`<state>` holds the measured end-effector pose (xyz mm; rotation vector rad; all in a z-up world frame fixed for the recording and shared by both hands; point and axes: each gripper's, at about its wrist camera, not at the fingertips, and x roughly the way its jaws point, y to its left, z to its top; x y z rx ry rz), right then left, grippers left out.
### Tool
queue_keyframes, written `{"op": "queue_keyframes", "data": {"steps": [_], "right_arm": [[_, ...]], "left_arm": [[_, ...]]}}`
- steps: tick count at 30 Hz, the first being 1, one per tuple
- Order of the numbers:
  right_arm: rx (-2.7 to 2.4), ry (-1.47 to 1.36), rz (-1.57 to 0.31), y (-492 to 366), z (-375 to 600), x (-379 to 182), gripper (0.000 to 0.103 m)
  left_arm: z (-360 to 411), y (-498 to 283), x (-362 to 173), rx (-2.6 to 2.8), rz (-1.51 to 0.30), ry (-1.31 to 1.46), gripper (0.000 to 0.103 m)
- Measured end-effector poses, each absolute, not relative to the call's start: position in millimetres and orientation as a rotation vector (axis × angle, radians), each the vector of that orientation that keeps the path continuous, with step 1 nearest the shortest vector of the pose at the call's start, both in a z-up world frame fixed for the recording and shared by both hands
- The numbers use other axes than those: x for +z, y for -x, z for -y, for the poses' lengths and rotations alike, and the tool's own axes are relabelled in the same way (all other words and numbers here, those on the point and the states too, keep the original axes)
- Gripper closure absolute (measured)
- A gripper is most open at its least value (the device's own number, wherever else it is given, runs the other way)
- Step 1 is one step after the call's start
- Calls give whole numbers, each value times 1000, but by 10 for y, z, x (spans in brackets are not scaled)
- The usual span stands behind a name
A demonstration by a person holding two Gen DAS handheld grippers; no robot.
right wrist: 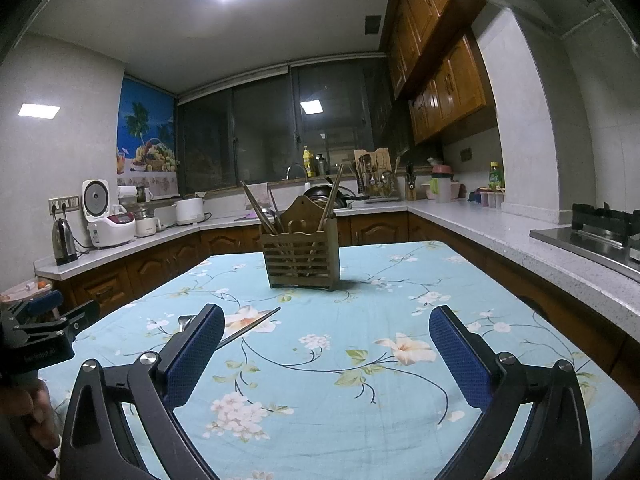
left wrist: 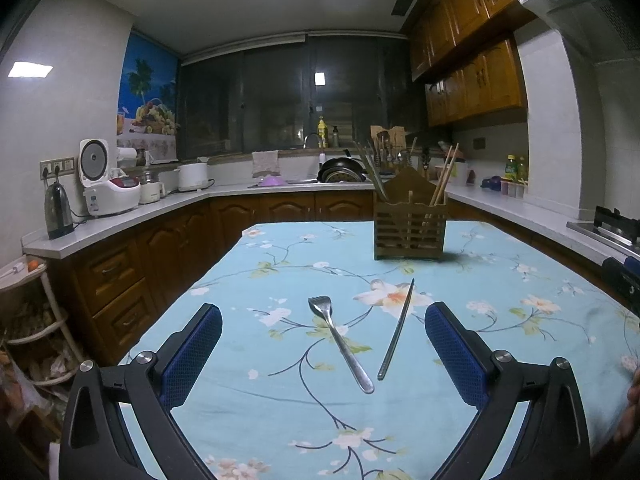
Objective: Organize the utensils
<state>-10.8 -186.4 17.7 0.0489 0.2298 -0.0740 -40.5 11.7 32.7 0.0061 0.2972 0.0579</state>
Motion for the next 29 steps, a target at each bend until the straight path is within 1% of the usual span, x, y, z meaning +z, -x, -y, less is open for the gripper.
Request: {"op": "queue_keyframes", "data": {"steps": [29], "right_arm": [[-77, -58, -243, 70, 1790, 170, 0]], "left_arm": [[-34, 320, 360, 34, -317, 3, 1]]}}
